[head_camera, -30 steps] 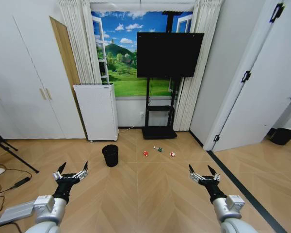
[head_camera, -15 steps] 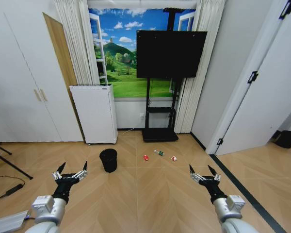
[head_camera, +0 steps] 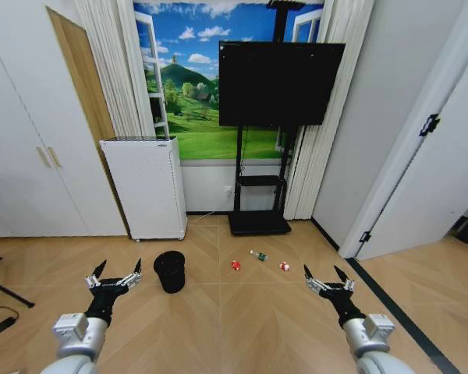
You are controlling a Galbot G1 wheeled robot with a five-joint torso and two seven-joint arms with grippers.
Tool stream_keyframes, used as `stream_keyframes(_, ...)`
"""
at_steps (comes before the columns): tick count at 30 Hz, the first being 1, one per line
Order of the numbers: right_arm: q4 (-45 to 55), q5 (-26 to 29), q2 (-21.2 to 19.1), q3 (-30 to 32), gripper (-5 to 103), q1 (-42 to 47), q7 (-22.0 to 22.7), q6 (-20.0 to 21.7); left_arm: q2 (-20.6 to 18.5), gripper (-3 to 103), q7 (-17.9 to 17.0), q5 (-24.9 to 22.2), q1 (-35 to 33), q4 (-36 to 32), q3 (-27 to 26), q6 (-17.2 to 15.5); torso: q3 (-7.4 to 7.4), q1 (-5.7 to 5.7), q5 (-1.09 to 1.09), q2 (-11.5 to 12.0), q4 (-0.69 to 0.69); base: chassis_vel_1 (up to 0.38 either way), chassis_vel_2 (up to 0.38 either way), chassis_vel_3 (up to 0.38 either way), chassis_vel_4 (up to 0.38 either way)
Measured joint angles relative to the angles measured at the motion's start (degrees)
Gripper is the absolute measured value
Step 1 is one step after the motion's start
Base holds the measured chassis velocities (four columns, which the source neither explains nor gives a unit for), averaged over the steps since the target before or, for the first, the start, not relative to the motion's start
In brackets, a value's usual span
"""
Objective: Pick up the trash bin and place the garbage on the floor into it.
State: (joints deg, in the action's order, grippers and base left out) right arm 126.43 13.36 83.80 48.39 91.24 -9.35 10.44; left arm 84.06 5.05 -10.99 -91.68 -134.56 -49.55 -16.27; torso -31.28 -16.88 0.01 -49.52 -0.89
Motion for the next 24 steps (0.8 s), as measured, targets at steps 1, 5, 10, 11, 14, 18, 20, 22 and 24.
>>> stream_keyframes(1, 0.02, -0.03, 0.0, -0.02, 100, 0.0, -0.01, 0.01, 0.01, 100, 0.0, 0.0, 0.02, 0.0, -0.02, 0.0, 0.0, 0.0, -0.02, 0.0, -0.02, -0.206, 0.212, 0.202, -0.201)
stream_keyframes(5, 0.09, -0.05, 0.04, -0.05, 100, 0.14, -0.04, 0.01, 0.05, 100, 0.03, 0.0, 0.01, -0.08, -0.02, 0.0, 0.0, 0.0, -0.01, 0.0, -0.02, -0.23, 0.214, 0.204, -0.235)
stream_keyframes(10, 0.15, -0.07, 0.13, -0.05, 100, 0.24, -0.12, 0.02, 0.05, 100, 0.06, 0.0, 0.03, -0.09, 0.01, 0.0, 0.0, 0.0, -0.03, 0.0, -0.02, -0.221, 0.219, 0.205, -0.209)
stream_keyframes(11, 0.17, -0.07, 0.14, -0.04, 100, 0.27, -0.12, 0.02, 0.05, 100, 0.07, 0.0, 0.03, -0.09, 0.02, 0.0, 0.0, 0.01, -0.02, -0.01, -0.02, -0.23, 0.204, 0.22, -0.231)
stream_keyframes(14, 0.17, -0.1, 0.15, -0.03, 100, 0.27, -0.14, 0.02, 0.05, 100, 0.08, 0.0, 0.11, -0.1, 0.01, -0.01, 0.0, 0.0, -0.01, -0.01, -0.02, -0.219, 0.206, 0.21, -0.211)
stream_keyframes(18, 0.17, -0.11, 0.18, -0.03, 100, 0.27, -0.16, 0.02, 0.01, 100, 0.06, -0.04, 0.19, -0.1, -0.15, -0.04, 0.0, 0.0, 0.01, -0.01, 0.01, -0.207, 0.212, 0.207, -0.203)
stream_keyframes(20, 0.17, -0.13, 0.19, -0.05, 100, 0.28, -0.19, 0.02, -0.01, 100, 0.07, -0.05, 0.19, -0.09, -0.17, -0.05, 0.01, 0.01, -0.04, -0.01, -0.01, -0.225, 0.215, 0.224, -0.221)
stream_keyframes(22, 0.18, -0.14, 0.2, -0.14, 100, 0.27, -0.21, 0.01, 0.06, 100, 0.08, -0.05, 0.17, -0.16, -0.17, -0.06, 0.0, 0.0, 0.02, 0.0, -0.02, -0.217, 0.217, 0.216, -0.217)
stream_keyframes(24, 0.2, -0.14, 0.23, -0.19, 100, 0.31, -0.24, -0.06, 0.2, 100, 0.06, -0.02, 0.06, -0.21, -0.09, -0.07, 0.0, 0.01, 0.01, 0.0, 0.0, -0.197, 0.209, 0.217, -0.207)
